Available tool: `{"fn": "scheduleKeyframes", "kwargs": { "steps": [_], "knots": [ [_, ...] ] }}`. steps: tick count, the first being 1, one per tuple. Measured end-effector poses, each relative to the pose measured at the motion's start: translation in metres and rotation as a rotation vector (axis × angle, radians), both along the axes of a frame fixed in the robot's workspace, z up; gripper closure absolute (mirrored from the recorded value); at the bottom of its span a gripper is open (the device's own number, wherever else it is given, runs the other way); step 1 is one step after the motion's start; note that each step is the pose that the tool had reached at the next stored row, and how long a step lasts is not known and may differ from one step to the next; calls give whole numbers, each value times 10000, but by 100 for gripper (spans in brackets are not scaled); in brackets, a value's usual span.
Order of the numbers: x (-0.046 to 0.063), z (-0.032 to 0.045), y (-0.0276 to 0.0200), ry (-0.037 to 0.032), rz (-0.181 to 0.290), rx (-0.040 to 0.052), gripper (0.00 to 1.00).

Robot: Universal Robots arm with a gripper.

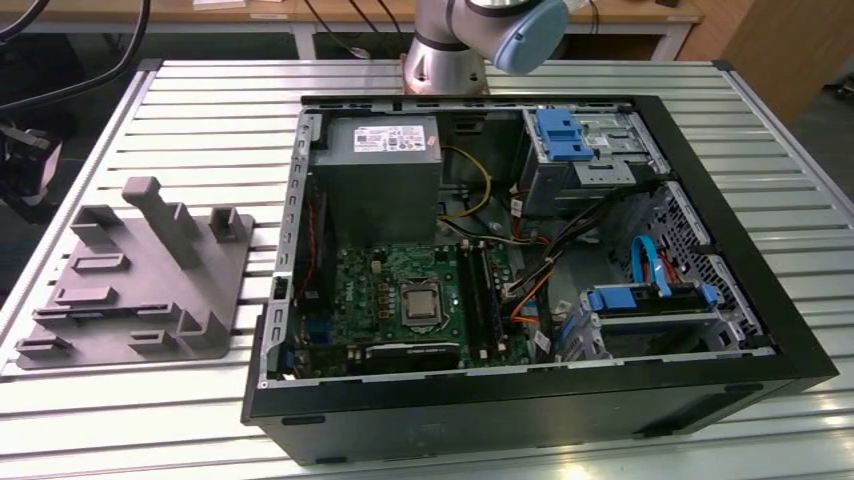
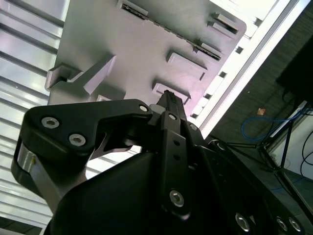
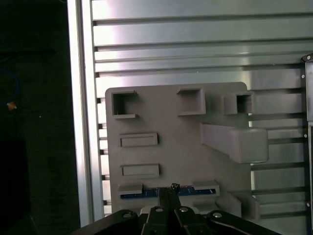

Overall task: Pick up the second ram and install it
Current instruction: 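Reach for the second ram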

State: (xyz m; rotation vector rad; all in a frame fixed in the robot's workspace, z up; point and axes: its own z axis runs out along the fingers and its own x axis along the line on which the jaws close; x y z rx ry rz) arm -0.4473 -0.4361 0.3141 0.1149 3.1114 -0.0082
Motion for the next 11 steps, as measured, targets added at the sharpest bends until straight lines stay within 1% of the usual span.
{"fn": "scheduleKeyframes", "kwargs": {
  "steps": [11],
  "knots": [
    [-30, -53, -46, 0, 0, 0, 90]
  ]
}}
